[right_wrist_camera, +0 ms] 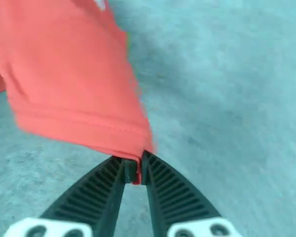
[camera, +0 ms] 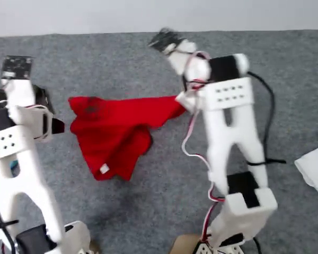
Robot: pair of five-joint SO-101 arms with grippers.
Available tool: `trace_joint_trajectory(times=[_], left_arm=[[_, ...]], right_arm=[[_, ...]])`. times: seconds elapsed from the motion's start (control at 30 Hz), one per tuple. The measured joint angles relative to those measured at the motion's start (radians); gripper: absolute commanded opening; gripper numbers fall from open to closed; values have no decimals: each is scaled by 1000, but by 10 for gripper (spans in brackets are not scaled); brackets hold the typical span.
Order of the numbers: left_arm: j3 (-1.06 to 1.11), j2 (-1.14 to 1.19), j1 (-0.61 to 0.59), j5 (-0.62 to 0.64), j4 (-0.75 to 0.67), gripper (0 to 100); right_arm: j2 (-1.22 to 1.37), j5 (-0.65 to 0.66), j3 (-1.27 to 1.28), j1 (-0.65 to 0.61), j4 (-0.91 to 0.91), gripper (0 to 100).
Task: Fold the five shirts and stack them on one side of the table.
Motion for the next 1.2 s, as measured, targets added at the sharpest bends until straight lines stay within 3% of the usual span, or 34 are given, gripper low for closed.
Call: trace_joint_trajectory(times=[0.27,0.63,0.9,1.2], left_arm=[[77,-2,118,-52,18,268],[87,-2,462,-135,83,268],[245,-2,681,-157,35,273],[394,-2,749,-252,-115,309]], right_arm=[[-124,0,0,189,0,11],[-149,0,0,413,0,11],[-149,0,0,436,0,11],[-149,0,40,431,0,11]])
